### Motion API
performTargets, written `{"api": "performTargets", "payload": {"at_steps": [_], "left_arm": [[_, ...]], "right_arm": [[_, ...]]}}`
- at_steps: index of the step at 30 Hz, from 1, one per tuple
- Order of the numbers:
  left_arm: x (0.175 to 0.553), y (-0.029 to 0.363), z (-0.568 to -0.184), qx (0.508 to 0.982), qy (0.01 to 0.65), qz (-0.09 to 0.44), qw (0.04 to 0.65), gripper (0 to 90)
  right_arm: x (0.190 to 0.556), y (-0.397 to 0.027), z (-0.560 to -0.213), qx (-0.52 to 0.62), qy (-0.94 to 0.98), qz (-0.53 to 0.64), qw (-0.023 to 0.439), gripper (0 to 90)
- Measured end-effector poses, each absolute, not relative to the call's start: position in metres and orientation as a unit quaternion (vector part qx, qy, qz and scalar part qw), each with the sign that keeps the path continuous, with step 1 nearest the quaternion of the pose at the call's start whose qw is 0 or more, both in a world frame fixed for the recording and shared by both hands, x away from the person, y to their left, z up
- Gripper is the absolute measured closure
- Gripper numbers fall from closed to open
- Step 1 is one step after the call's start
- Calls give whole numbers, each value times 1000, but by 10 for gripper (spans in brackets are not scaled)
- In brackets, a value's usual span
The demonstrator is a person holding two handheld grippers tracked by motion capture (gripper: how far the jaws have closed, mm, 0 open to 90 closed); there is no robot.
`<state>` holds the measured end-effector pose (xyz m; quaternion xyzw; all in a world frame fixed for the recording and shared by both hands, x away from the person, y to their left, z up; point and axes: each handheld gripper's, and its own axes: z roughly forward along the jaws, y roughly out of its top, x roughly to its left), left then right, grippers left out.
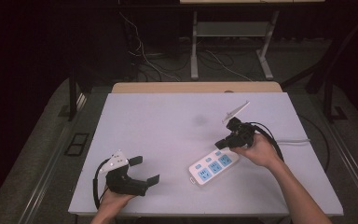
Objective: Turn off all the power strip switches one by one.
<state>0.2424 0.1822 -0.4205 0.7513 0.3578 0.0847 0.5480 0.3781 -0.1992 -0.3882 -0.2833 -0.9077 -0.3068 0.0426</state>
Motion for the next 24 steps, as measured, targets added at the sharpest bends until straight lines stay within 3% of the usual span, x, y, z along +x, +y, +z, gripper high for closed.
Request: {"api": "performTargets", "payload": {"at_steps": [24], "left_arm": [[243,182,-422,756,357,82,542,0]], "right_arm": [[379,-195,-407,-277,-918,-279,51,900]]}}
